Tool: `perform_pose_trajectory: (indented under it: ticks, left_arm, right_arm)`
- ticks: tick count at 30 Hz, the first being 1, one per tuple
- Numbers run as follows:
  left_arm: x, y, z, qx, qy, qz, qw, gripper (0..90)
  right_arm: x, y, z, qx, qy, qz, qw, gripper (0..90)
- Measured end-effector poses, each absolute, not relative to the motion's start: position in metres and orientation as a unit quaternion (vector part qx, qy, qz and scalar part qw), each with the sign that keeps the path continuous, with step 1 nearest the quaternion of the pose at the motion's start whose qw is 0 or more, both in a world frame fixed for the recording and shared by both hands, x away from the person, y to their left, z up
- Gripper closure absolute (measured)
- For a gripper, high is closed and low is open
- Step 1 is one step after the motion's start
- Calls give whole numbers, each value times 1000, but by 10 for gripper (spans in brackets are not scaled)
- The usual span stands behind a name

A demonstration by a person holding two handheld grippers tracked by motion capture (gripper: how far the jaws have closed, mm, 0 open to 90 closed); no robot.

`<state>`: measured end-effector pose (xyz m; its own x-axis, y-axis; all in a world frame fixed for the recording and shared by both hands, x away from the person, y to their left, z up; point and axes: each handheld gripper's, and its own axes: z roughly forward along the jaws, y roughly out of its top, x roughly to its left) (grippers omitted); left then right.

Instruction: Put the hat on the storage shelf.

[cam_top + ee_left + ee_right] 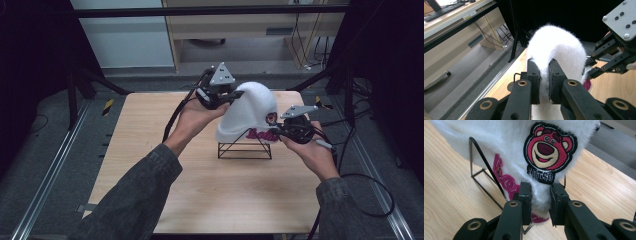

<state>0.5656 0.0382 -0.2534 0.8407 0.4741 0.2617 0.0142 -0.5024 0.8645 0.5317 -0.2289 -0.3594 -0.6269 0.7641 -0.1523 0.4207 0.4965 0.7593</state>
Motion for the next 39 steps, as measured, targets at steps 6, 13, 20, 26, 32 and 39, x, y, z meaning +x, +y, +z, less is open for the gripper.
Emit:
perform_pose_trajectory:
  ticks: [6, 13, 20, 26, 32, 39]
  left_arm:
    - [565, 36, -258, 836, 148, 239, 472, 825]
    - [563, 35, -264, 841, 144, 242, 462, 825]
    - [562, 36, -273, 839, 148, 237, 467, 830]
    - [562, 33, -282, 843, 151, 230, 462, 830]
    - [564, 32, -288, 851, 148, 223, 453, 833]
    - [565, 29, -296, 852, 149, 218, 452, 833]
  right_arm:
    - [531, -230, -363, 359, 830, 351, 242, 743]
    - [529, -231, -371, 362, 831, 350, 238, 739]
    - [526, -231, -375, 362, 831, 349, 239, 733]
    - [526, -232, -384, 366, 833, 341, 237, 729]
    - [528, -234, -390, 373, 832, 338, 232, 725]
    - [528, -237, -399, 379, 832, 337, 224, 721]
